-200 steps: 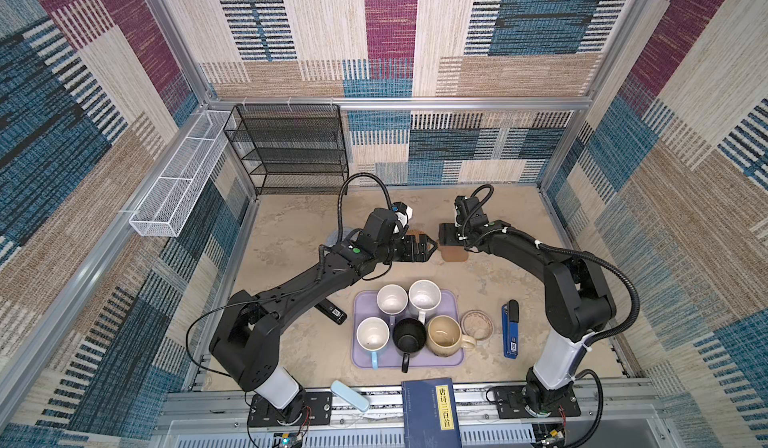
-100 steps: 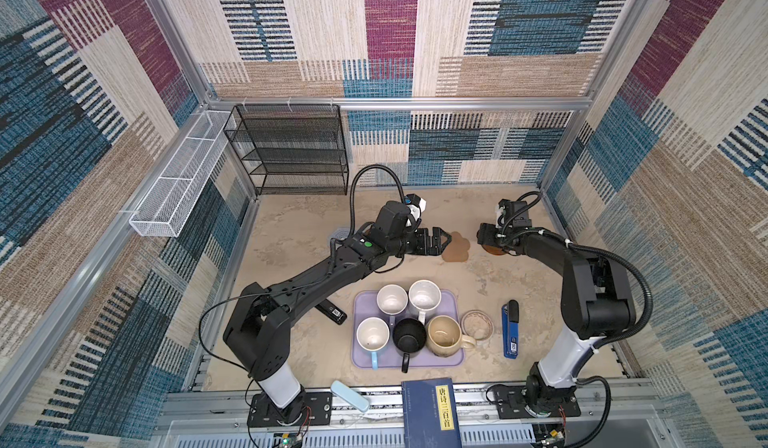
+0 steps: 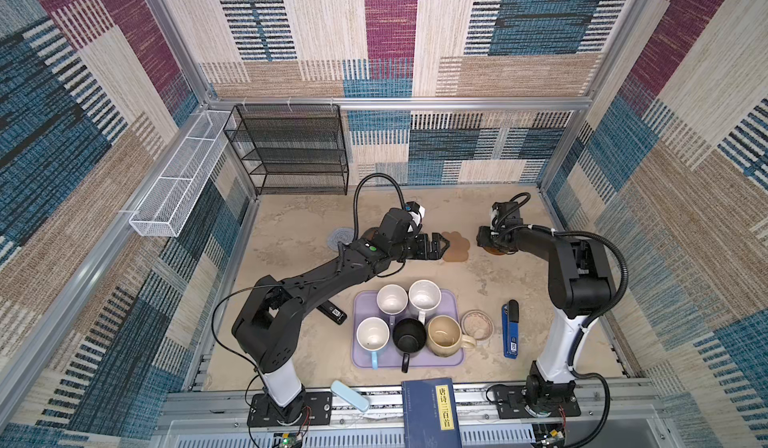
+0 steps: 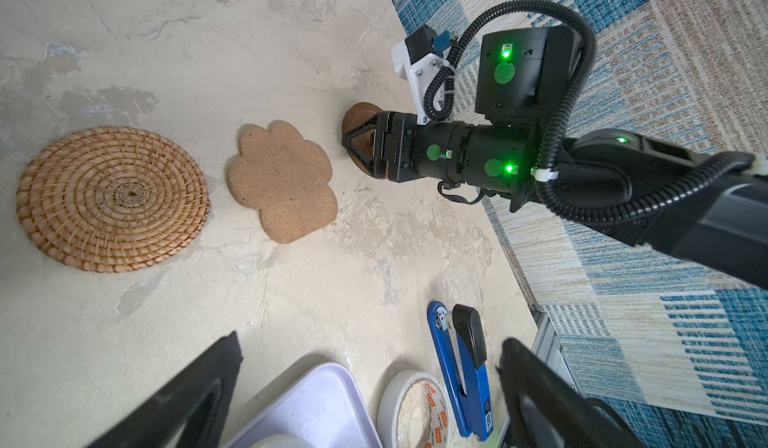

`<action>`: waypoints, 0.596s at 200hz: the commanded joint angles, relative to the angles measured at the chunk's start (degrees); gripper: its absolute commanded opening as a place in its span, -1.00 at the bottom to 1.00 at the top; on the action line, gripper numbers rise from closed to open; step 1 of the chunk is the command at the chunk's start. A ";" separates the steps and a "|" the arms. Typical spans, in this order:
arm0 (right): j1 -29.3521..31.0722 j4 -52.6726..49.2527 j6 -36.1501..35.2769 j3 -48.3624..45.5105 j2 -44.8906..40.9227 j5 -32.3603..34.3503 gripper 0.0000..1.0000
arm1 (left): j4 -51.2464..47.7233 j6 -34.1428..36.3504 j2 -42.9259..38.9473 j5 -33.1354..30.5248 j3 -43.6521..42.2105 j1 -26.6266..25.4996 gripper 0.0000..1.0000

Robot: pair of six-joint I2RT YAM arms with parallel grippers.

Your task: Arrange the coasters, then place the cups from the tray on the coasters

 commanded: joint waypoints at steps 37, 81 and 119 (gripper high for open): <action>0.29 -4.79 1.30 -0.07 0.67 -3.19 0.10 | 2.07 0.07 -1.25 -0.15 -1.48 -0.02 1.00; 1.10 -7.99 1.76 -1.24 -1.04 -3.58 0.03 | 2.38 -0.02 -2.51 -0.50 -2.43 -0.03 1.00; 1.98 -8.50 2.25 -4.05 -3.41 -3.24 0.02 | 2.46 0.17 -3.57 -1.12 -3.44 0.00 1.00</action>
